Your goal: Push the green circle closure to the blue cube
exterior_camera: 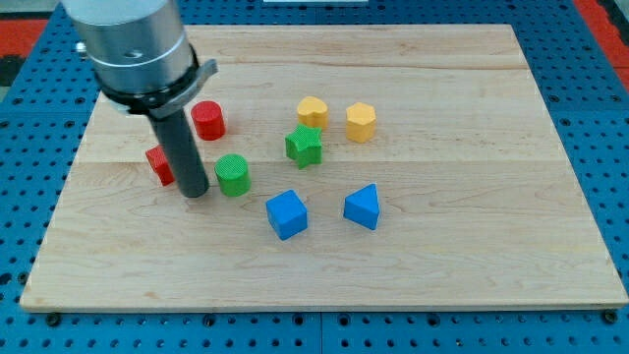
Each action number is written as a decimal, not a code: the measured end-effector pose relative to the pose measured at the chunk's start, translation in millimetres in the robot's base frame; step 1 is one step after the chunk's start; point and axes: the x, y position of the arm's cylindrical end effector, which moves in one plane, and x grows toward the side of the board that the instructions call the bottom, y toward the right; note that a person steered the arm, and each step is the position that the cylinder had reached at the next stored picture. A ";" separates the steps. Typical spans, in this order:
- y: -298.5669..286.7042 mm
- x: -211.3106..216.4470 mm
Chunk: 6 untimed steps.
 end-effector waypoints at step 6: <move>43.4 -59.5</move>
